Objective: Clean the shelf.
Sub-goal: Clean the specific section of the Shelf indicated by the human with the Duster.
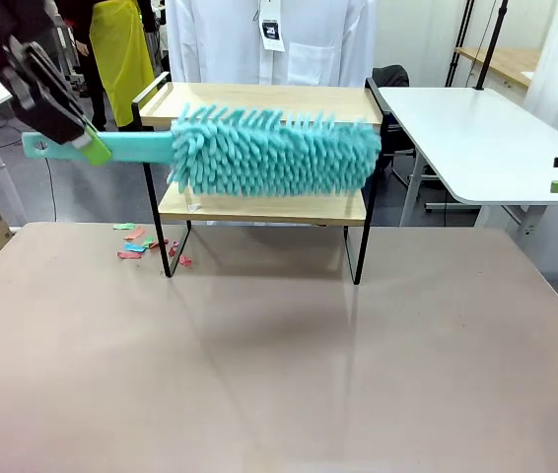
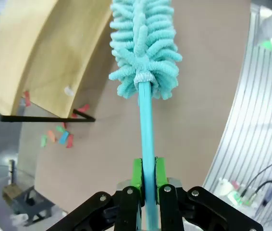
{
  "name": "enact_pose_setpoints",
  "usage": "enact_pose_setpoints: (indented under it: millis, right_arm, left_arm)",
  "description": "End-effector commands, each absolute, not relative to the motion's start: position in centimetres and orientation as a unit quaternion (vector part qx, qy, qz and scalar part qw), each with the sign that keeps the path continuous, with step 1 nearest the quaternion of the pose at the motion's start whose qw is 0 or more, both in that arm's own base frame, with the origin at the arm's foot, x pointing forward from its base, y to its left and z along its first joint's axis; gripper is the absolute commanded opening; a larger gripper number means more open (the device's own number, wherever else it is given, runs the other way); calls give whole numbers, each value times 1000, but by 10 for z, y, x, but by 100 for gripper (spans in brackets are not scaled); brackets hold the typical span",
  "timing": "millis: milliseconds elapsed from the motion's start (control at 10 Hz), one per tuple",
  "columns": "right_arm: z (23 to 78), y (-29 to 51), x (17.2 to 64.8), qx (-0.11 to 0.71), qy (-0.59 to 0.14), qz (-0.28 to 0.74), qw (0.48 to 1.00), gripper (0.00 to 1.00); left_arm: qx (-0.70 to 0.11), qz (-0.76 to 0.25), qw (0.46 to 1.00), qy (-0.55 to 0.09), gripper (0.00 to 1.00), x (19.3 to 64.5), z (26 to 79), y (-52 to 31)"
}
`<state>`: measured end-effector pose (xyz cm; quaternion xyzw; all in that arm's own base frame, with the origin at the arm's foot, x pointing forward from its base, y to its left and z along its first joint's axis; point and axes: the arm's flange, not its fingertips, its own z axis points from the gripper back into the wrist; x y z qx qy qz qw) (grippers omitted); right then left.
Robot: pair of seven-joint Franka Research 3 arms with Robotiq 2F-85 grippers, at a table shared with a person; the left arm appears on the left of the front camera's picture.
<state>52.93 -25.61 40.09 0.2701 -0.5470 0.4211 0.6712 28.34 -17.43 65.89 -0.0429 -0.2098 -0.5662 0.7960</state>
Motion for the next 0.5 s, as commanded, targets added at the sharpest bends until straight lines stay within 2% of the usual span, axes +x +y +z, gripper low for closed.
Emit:
enact_pose_setpoints:
  millis: [0, 300, 400]
  right_arm:
    - [406, -252, 530, 265, -540, 417, 682, 100]
    - [406, -252, 530, 265, -540, 417, 682, 100]
    - [406, -252, 530, 265, -540, 417, 682, 100]
  left_arm:
    - [6, -597, 789, -143, 13, 295, 639, -184]
    - [91, -644, 759, -26, 13, 299, 604, -191]
    - [101, -652, 751, -7, 13, 302, 598, -192]
